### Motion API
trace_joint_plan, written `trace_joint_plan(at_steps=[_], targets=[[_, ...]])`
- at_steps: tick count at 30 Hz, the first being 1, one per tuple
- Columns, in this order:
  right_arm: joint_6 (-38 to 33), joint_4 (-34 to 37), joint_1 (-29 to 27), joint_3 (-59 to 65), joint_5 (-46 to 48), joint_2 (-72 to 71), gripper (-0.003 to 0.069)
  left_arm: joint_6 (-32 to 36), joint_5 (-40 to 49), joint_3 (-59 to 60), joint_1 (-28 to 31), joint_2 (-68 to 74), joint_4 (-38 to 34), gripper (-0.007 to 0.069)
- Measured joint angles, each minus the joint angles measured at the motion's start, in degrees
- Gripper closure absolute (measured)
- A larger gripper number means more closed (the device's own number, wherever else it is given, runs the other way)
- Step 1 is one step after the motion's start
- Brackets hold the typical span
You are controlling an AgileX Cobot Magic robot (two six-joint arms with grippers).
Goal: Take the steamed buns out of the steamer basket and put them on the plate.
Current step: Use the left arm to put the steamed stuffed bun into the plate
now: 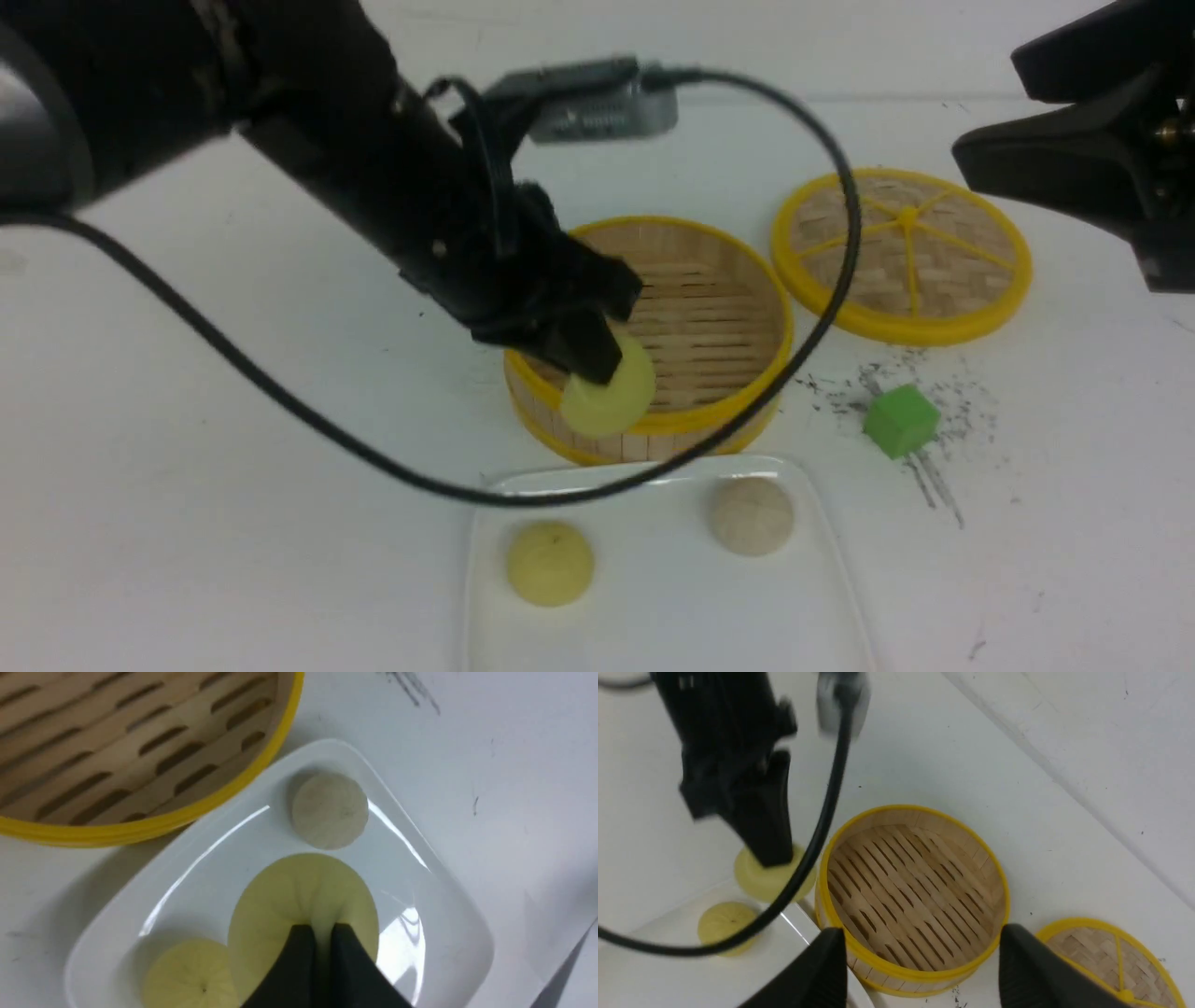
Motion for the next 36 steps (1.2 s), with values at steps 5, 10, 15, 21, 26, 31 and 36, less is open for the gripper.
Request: trace_joint_plan(at_steps=[5,10,15,21,26,31,36], targets=[[0.0,0.8,0.0,0.0,0.0,0.0,0.0217,8.8,-7.5,8.7,0.0,0.9,-8.9,0.0599],[-0.9,2.1,0.0,0.0,0.0,0.0,0.0217,20.1,-12.0,12.5,0.0,4.4,-18.3,0.0599],[-2.0,2.2,0.0,0.0,0.0,0.0,0.0218,23.0,-12.2,12.6,0.0,7.8,-22.1,0.0596],[-2.3,2.2,0.0,0.0,0.0,0.0,0.0218,23.4,-12.5,12.8,0.0,10.4,-20.9,0.0594],[-2.5,2.3,0.0,0.0,0.0,0.0,0.0218,22.5,-12.2,12.8,0.0,11.0,-19.8,0.0594],[-2.6,2.3,0.0,0.0,0.0,0.0,0.0218,21.3,-12.1,12.8,0.0,11.0,-15.8,0.0592],[-2.6,2.2,0.0,0.0,0.0,0.0,0.0218,19.6,-12.1,12.8,0.0,11.0,-15.6,0.0575]])
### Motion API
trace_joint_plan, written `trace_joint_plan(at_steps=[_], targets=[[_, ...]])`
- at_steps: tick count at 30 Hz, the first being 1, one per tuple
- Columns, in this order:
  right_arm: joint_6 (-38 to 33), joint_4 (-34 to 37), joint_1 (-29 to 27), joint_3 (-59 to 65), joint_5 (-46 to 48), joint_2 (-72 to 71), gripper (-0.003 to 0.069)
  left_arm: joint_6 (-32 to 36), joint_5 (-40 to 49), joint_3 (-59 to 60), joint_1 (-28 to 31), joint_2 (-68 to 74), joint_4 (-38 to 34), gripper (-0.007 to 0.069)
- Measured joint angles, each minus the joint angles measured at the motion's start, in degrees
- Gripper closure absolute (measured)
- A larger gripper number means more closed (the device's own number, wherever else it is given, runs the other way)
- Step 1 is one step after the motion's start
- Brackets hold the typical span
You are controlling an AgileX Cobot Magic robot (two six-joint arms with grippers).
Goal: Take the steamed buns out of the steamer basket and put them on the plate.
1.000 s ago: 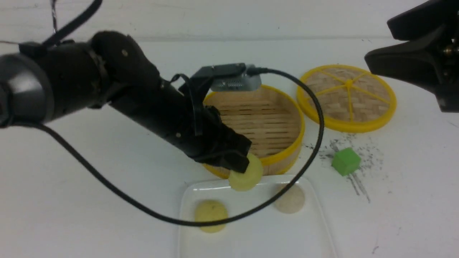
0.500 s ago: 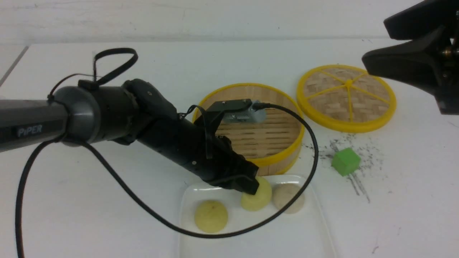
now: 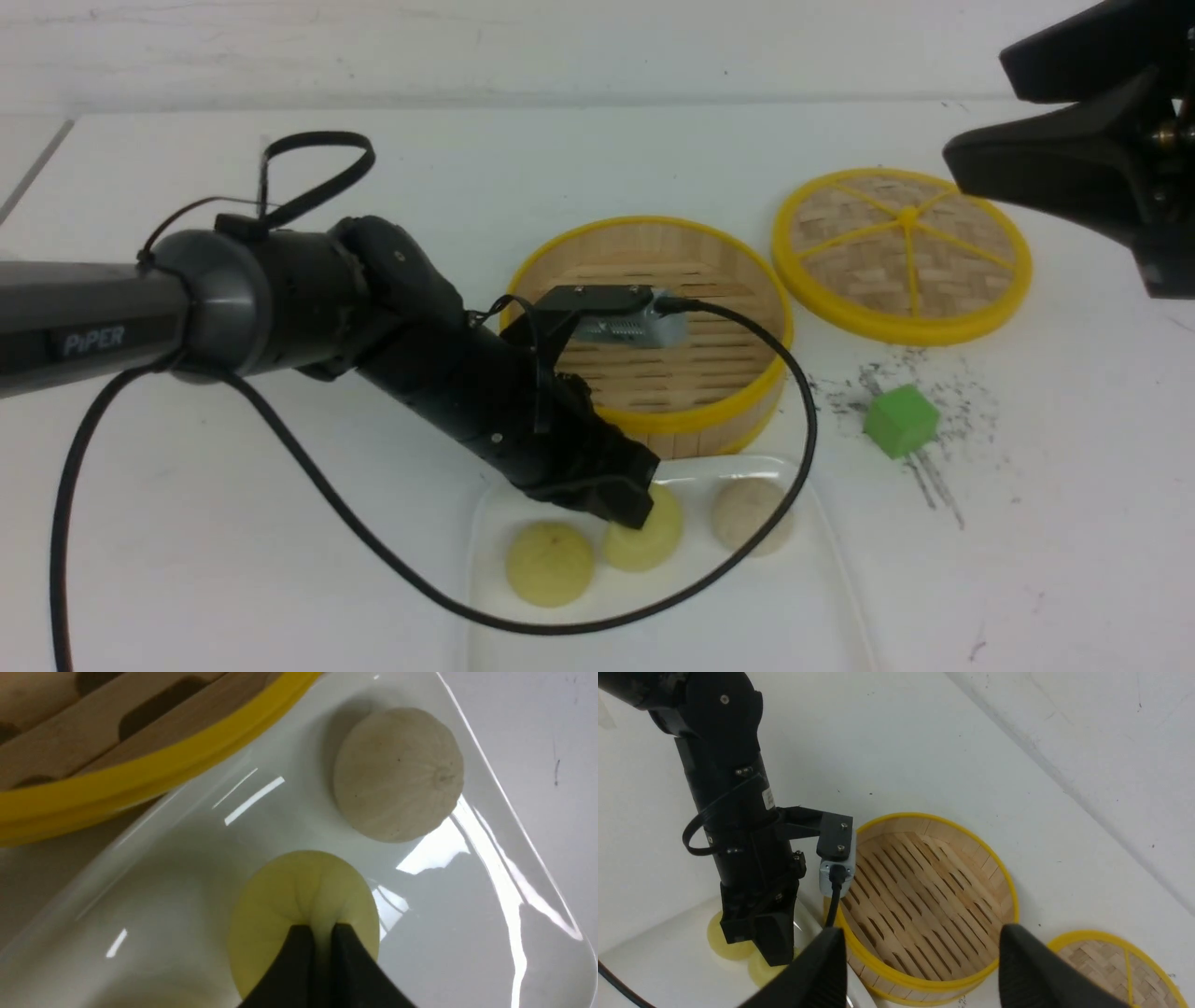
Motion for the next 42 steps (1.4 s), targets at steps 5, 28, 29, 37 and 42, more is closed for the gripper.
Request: trace_joint_plan(at_steps=[5,28,29,37,42], targets=[[0.0,0.0,0.0,0.0,0.0,0.0,0.0218,0.5,0.2,0.0,0.0,0.0,-0.6,0.0463],[-0.1,-0.9,0.0,0.0,-1.8,-1.8,0.0218,4.1,-12.2,-7.5,8.8,-29.7,7.1,0.0215],[-0.1,-0.9,0.0,0.0,-1.8,-2.3,0.0218,2.7,-13.1,-7.5,9.9,-31.6,10.1,0.0215],[-0.1,-1.3,0.0,0.0,-3.3,-5.6,0.0218,-19.4,-13.0,-7.5,15.4,-42.3,34.1,0.0215],[0.9,-3.2,0.0,0.0,-4.8,-10.6,0.0218,-37.4,-8.4,-7.5,15.8,-48.9,54.5,0.0215]])
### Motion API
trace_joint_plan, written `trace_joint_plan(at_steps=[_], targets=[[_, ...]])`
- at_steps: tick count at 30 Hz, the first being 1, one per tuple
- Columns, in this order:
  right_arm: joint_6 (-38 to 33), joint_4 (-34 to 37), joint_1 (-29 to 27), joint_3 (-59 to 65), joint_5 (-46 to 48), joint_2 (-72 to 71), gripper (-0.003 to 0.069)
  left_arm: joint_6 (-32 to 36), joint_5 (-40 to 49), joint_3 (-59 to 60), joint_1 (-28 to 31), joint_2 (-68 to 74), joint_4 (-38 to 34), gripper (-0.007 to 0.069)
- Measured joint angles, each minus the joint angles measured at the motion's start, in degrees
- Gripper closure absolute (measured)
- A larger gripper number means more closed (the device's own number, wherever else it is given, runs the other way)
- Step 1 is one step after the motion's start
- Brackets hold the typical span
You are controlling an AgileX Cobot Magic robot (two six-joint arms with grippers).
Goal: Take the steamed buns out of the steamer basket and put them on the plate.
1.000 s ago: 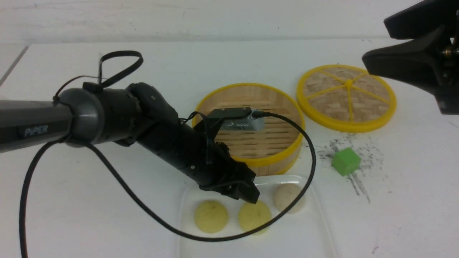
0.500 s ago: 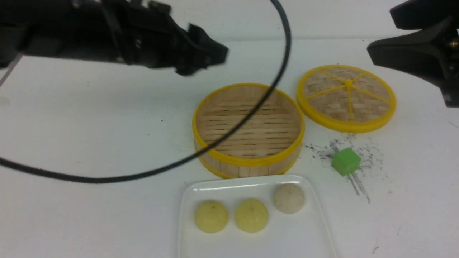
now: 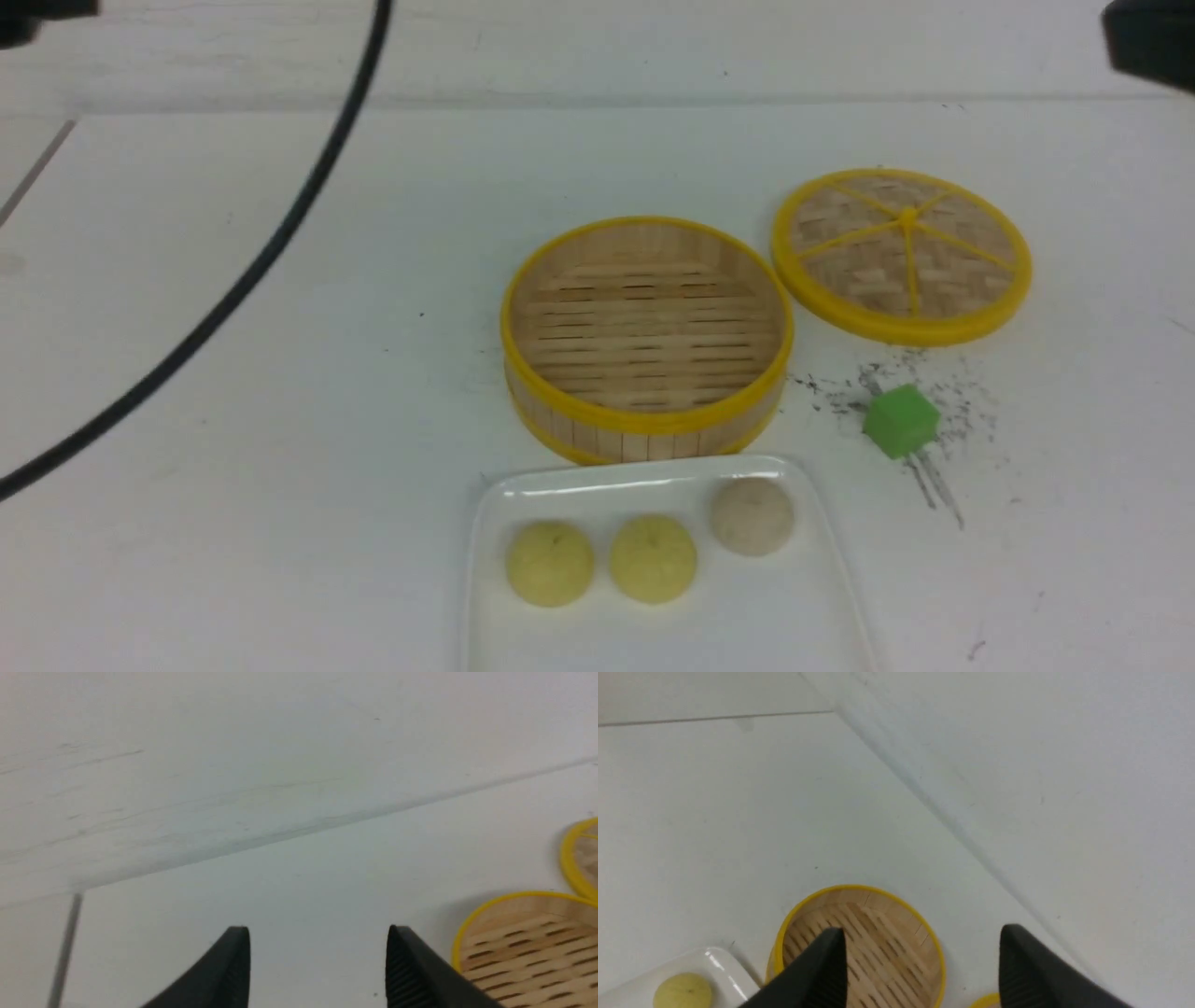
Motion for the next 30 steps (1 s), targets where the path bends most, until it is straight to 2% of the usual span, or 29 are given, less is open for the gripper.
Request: trace_joint_plan(at_steps=[1,5,9,13,19,22,26,30], targets=[[1.2,-0.7,0.0,0.0,-0.3,-1.7,0.0218,-4.4,2.0,0.0,0.0,-1.9,4.0,0.0215],[5.8,-3.2,0.0,0.0,0.6,-5.8,0.0218,-13.5,8.1,0.0,0.0,-7.1,8.6,0.0215],[11.1,-7.2,0.0,0.0,5.8,-9.9,0.0218,-15.2,13.6,0.5,0.1,-11.9,8.3,0.0215],[15.2,-12.9,0.0,0.6,11.3,-14.2,0.0218,-12.0,17.3,4.6,0.1,-19.2,4.0,0.0215],[14.8,-14.9,0.0,8.3,8.7,-21.5,0.0218,-6.3,15.5,13.2,0.1,-29.5,-0.6,0.0215],[11.3,-12.4,0.0,18.3,4.0,-27.6,0.0218,0.1,12.0,21.0,0.1,-38.2,-5.0,0.0215],[6.1,-5.7,0.0,30.1,-3.9,-35.4,0.0218,4.3,7.5,28.3,0.1,-47.5,-9.9,0.0215],[2.9,-0.4,0.0,39.2,-12.1,-42.3,0.0218,6.0,7.0,33.9,0.1,-54.6,-10.6,0.0217]])
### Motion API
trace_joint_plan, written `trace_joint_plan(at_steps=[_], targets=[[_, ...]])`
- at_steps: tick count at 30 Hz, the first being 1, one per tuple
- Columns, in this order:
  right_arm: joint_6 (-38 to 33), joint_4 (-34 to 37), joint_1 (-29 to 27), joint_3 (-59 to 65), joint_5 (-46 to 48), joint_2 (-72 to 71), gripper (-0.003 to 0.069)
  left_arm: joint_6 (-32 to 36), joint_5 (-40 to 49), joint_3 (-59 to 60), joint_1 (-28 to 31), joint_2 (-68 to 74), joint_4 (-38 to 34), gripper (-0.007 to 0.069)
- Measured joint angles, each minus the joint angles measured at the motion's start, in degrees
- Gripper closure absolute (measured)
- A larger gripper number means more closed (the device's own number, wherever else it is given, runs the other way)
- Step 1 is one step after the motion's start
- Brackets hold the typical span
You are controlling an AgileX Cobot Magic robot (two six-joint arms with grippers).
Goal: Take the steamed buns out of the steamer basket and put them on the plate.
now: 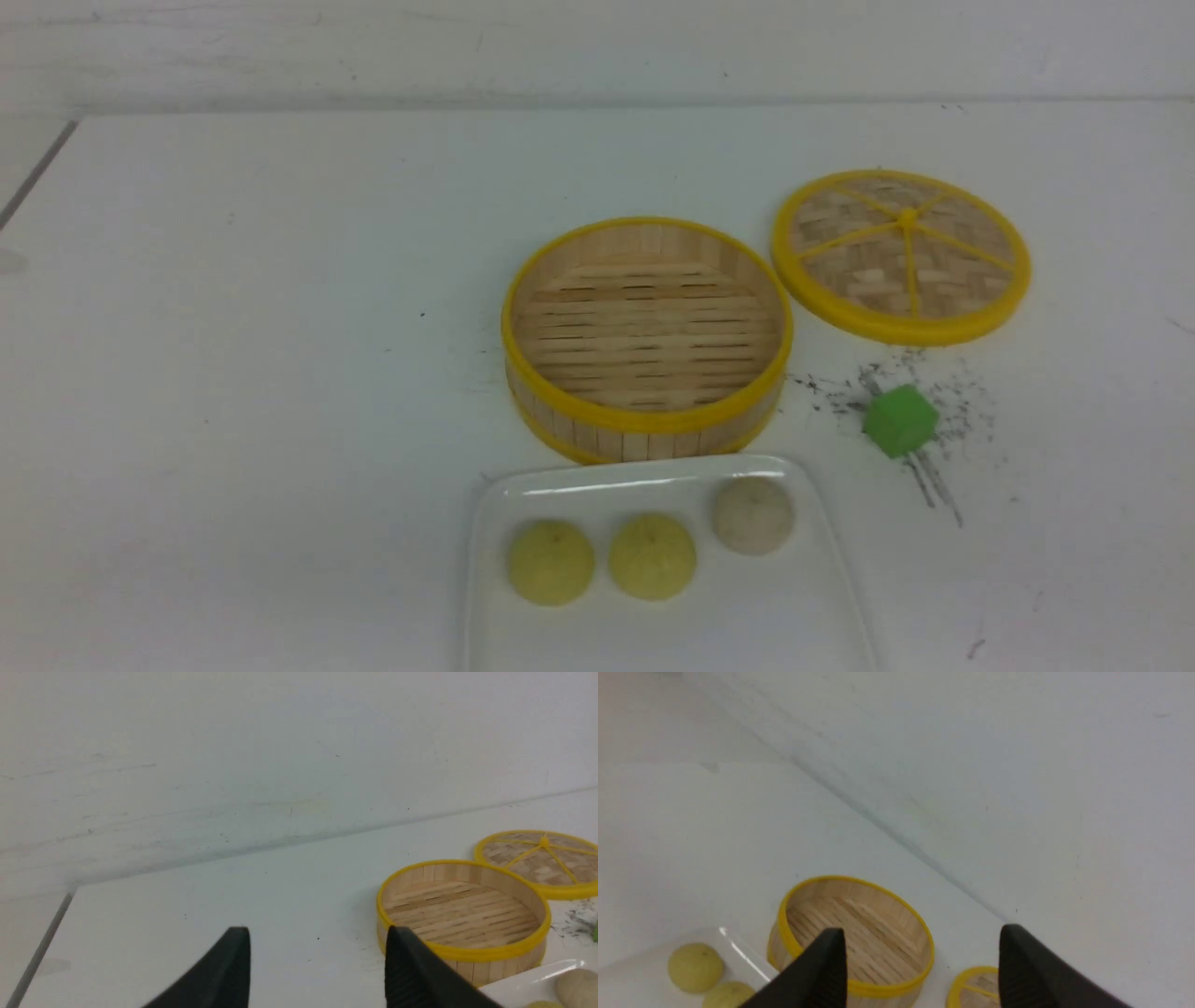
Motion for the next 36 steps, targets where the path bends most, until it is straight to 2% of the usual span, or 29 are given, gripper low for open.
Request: trace_joint_plan(at_steps=[7,16,25,30,36], targets=[[-0.2,2.8,0.0,10.3,-10.3,-9.0,0.0218,0.1,2.0,8.6,0.0,-2.8,0.1,0.0246],[-0.2,3.9,0.0,18.4,-9.9,-9.0,0.0218,-1.5,-5.2,14.8,0.0,-2.8,5.8,0.0268],[-0.4,2.9,0.0,22.3,-8.3,-9.0,0.0218,-1.6,-5.3,18.5,0.0,-2.8,6.2,0.0268],[0.0,5.0,0.0,22.6,-3.1,-9.0,0.0218,-1.6,-4.4,18.5,0.0,-2.8,6.3,0.0268],[0.6,6.1,0.0,22.6,-1.8,-9.0,0.0218,-1.6,-3.9,18.5,0.0,-2.8,7.0,0.0268]])
